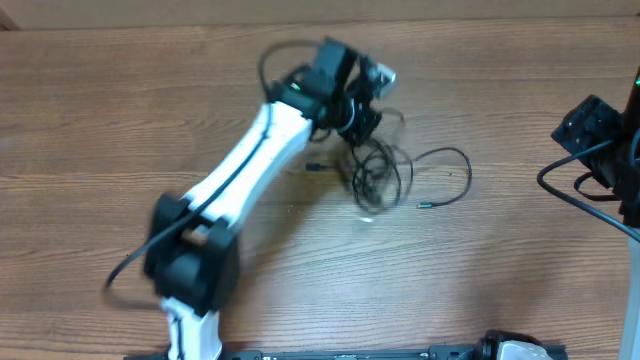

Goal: Untangle cables

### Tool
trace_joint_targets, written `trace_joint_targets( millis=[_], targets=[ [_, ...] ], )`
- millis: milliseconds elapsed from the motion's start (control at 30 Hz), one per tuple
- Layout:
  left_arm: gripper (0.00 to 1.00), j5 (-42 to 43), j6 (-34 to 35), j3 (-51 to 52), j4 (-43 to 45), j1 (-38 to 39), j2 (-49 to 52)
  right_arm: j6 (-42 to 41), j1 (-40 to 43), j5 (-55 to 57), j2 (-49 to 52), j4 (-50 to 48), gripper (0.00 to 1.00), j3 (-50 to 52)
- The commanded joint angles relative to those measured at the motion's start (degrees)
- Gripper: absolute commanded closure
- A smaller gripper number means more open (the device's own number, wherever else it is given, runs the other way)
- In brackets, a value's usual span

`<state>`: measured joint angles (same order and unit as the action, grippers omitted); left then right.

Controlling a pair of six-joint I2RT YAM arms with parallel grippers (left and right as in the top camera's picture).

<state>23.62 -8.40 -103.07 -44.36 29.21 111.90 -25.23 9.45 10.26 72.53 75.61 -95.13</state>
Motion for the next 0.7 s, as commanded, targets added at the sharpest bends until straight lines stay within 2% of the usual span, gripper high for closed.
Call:
trace_joint_targets(
  millis=[0, 167, 400, 467, 567, 667],
  targets=[
    [0.96, -1.9, 3.4, -5.8, -5.3, -0.6, -9.1, 0.5, 0.3, -2.9, -1.0, -0.5, 0.3, -0.5],
    [0.96, -5.1, 7.9, -8.3, -11.3, -1.8, -16.0, 13.7, 0.2, -22.2, -0.7, -2.1, 0.27, 0.0],
    [0.96, -5.9, 18.7, -8.3, -11.3, -4.0, -23.1, 33.9, -1.9, -45.5, 0.5, -1.3, 0.27, 1.0],
    [0.96, -5.9, 20.7, -8.3, -10.7, -4.3, -24.4, 37.3, -3.8, -49.0, 1.2, -1.0, 0.23, 1.0],
    [0.96, -5.8, 22.2, -8.3, -10.3, -4.3, -25.6, 38.7, -7.6, -48.8, 2.8, -1.2, 0.02, 1.0],
    [0.96, -5.6, 24.1, -8.3, -10.3, -4.3, -26.4, 40.3, -11.5, -48.3, 5.3, -1.6, 0.0, 1.0]
  ],
)
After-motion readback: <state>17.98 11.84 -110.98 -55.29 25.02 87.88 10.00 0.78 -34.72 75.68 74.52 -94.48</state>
